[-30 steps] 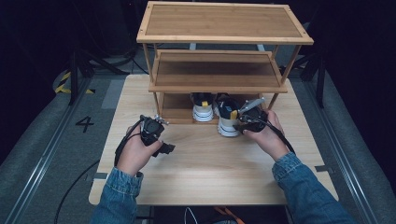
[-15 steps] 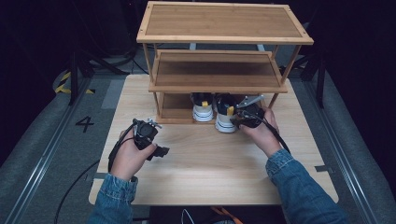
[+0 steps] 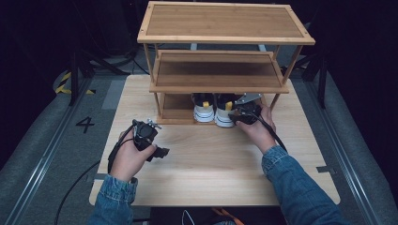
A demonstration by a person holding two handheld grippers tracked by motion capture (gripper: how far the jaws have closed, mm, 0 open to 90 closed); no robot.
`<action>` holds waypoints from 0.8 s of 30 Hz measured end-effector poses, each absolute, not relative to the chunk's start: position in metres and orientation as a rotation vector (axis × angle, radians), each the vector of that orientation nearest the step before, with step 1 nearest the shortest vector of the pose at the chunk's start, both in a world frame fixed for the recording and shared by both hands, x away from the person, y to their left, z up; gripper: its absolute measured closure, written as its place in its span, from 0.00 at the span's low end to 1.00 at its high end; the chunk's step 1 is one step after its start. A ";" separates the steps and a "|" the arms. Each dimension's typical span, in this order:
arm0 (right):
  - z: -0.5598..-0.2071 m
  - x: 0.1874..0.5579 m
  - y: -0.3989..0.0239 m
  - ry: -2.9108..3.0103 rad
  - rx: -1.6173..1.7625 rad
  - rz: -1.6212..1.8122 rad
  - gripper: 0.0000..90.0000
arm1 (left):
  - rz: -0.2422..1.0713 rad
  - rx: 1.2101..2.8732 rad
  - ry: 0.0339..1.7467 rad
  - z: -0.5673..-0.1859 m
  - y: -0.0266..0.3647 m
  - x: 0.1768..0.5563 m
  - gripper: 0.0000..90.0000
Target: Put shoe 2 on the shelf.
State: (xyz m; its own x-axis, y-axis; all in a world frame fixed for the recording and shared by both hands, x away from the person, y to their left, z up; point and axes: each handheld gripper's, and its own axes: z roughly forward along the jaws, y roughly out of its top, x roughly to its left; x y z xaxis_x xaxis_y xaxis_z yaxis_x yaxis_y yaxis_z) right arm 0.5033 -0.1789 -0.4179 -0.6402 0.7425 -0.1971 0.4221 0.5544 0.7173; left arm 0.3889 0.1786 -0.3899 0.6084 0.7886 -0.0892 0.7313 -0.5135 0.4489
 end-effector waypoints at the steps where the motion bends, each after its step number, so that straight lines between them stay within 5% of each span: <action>1: -0.418 0.504 -0.179 2.302 0.936 0.879 0.53 | 0.177 2.395 1.203 -0.390 0.178 0.390 0.27; 24: -0.416 0.501 -0.174 2.205 0.932 0.855 0.50 | 0.171 2.397 1.183 -0.390 0.174 0.395 0.27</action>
